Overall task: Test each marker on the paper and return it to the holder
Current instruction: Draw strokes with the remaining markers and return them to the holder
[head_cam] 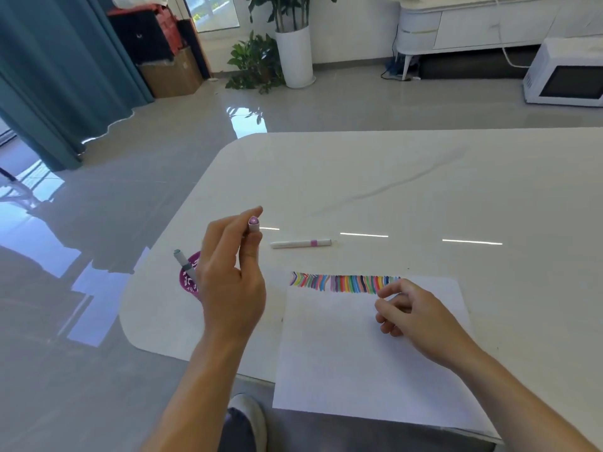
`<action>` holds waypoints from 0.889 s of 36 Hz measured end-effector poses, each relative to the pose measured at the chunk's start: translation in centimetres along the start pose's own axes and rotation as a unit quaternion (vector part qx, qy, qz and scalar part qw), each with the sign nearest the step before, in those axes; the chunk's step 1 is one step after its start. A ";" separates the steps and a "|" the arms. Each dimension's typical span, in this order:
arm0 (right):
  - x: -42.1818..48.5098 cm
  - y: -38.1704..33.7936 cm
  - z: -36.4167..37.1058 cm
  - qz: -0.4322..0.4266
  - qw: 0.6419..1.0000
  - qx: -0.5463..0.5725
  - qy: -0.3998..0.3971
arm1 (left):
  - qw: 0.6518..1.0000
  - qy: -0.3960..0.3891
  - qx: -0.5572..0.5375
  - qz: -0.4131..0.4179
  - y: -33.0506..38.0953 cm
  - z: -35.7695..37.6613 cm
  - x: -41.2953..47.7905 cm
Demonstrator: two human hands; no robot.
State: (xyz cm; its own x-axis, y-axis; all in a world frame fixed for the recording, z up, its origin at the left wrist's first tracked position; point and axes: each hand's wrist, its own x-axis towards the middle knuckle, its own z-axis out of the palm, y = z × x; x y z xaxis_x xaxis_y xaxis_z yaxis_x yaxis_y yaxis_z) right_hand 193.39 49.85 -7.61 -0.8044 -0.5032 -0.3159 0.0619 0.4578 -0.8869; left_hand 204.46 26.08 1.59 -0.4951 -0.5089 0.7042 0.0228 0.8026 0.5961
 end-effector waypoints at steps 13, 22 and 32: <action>-0.1 -0.2 0.4 -0.008 1.000 -0.027 -0.004 | 0.990 0.016 0.141 0.006 -3.4 -2.9 1.0; 0.2 -0.3 0.5 -0.010 1.000 -0.026 -0.003 | 0.987 0.090 0.132 -0.027 -3.9 -3.5 1.6; 0.3 -0.2 0.6 -0.013 0.999 -0.030 -0.002 | 0.981 0.011 0.147 -0.129 -4.4 -3.7 1.2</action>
State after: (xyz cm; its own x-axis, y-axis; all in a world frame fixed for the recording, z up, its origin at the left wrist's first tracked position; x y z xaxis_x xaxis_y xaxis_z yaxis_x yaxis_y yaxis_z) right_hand 193.43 49.15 -7.70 -0.8035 -0.5175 -0.2942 0.0054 0.4878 -0.8729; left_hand 206.99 20.74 1.27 -0.4330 -0.7109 0.5542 -0.3543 0.6996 0.6206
